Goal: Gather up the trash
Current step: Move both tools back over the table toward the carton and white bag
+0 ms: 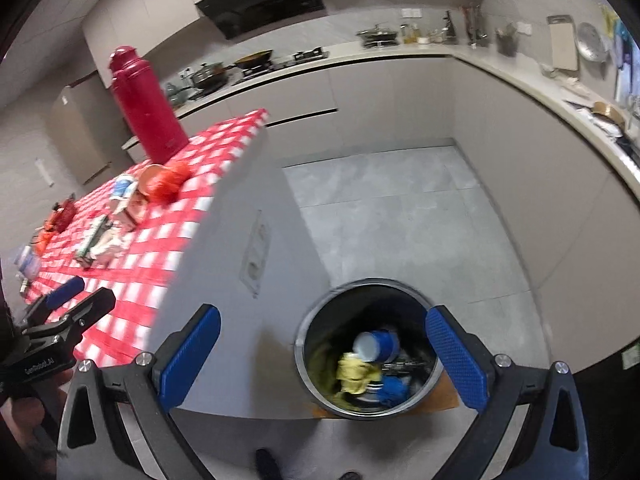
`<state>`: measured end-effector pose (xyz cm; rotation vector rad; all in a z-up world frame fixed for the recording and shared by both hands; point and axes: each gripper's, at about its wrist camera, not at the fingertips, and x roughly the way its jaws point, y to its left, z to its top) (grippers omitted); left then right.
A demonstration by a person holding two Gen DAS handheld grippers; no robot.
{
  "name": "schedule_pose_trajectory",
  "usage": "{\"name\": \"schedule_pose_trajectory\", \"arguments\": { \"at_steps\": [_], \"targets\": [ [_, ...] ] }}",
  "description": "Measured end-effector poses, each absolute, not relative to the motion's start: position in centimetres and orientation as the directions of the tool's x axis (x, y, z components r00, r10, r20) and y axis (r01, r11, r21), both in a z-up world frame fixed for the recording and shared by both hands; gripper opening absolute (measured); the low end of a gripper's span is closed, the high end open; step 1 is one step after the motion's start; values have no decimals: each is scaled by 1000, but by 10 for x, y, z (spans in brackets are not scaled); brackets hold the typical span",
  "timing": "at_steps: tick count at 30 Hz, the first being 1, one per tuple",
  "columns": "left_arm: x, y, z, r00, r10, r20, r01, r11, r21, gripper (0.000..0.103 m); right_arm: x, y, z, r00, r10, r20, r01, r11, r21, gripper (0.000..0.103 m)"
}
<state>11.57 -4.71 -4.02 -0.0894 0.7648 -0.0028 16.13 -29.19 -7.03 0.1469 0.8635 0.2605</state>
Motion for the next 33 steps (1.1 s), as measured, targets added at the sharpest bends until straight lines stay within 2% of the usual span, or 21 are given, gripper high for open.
{"name": "schedule_pose_trajectory", "arguments": {
  "at_steps": [3, 11, 15, 23, 24, 26, 33],
  "targets": [
    [107, -16, -37, 735, -10, -678, -70, 993, -91, 103, 165, -272, -70, 615, 348, -707, -180, 936, 304, 103],
    [89, 77, -39, 747, 78, -660, -187, 978, -96, 103, 169, -184, -64, 588, 301, -750, -235, 952, 198, 103],
    [85, 122, -43, 743, 120, -658, -237, 967, -91, 103, 171, -144, -57, 617, 272, -739, -236, 959, 157, 103],
    [85, 188, -58, 721, 156, -675, -290, 953, -89, 103, 180, -41, -52, 593, 368, -717, -403, 906, 132, 102],
    [86, 195, -60, 719, 155, -677, -290, 953, -91, 102, 181, -29, -54, 588, 376, -716, -416, 900, 131, 101],
    [88, 206, -62, 718, 157, -678, -292, 952, -89, 102, 186, -6, -58, 570, 395, -720, -440, 887, 138, 89],
    [101, 240, -70, 714, 142, -685, -280, 955, -94, 101, 201, 52, -73, 534, 427, -730, -459, 871, 174, 78]
  ]
}}
